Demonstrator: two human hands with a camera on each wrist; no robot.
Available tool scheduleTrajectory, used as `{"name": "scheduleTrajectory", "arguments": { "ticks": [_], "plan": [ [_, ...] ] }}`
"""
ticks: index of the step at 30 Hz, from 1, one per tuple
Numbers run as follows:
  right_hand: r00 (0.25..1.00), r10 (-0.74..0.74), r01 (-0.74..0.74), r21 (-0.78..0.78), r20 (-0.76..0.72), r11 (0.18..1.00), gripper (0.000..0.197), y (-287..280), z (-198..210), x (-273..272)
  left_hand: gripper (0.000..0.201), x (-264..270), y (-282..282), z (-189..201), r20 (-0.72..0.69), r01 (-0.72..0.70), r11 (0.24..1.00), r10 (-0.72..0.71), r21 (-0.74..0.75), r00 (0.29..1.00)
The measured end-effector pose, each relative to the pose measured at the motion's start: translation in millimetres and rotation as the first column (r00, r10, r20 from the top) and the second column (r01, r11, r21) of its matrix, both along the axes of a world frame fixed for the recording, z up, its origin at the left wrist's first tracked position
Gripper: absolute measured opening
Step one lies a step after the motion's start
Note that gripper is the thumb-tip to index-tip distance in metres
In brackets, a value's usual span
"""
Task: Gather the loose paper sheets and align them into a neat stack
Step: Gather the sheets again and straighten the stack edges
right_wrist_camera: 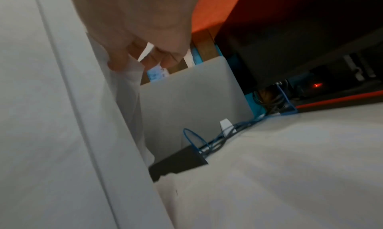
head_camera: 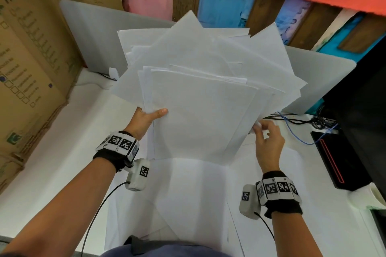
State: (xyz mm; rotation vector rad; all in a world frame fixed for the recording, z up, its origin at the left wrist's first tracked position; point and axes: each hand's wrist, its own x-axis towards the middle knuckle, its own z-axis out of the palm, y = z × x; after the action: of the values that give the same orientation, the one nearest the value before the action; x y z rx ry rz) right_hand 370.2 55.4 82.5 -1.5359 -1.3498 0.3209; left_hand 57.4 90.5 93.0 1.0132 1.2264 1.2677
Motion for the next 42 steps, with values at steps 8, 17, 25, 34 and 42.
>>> {"name": "scheduleTrajectory", "arguments": {
  "ticks": [8, 17, 25, 34, 42],
  "plan": [
    [0.944, 0.330, -0.241, -0.738, -0.026, 0.631, 0.019, -4.4, -41.1, -20.4, 0.030, 1.1, -1.3, 4.6, 0.049, 0.044, 0.998, -0.046, 0.041, 0.998],
    [0.781, 0.178, -0.481, -0.394, -0.599, 0.783, 0.069, 7.0, 7.9, 28.6, 0.027, 3.0, 1.1, 4.0, 0.003, 0.038, 0.998, -0.038, 0.058, 0.999],
    [0.568, 0.239, -0.297, 0.075, -0.788, 0.952, 0.097, 5.3, 62.3, -14.0, 0.037, 3.8, -1.1, 10.9, 0.045, 0.085, 0.993, -0.089, 0.085, 0.995],
    [0.653, 0.141, -0.113, 0.088, -0.744, 0.990, 0.048, 17.7, 82.4, -28.4, 0.038, 2.4, 0.9, 13.6, 0.037, 0.093, 0.991, -0.097, 0.097, 0.995],
    [0.713, 0.154, -0.041, 0.179, -0.684, 0.983, 0.014, 16.0, 100.1, -2.6, 0.038, 1.7, 1.9, 12.9, 0.037, 0.114, 0.989, -0.118, 0.094, 0.992]
  ]
}}
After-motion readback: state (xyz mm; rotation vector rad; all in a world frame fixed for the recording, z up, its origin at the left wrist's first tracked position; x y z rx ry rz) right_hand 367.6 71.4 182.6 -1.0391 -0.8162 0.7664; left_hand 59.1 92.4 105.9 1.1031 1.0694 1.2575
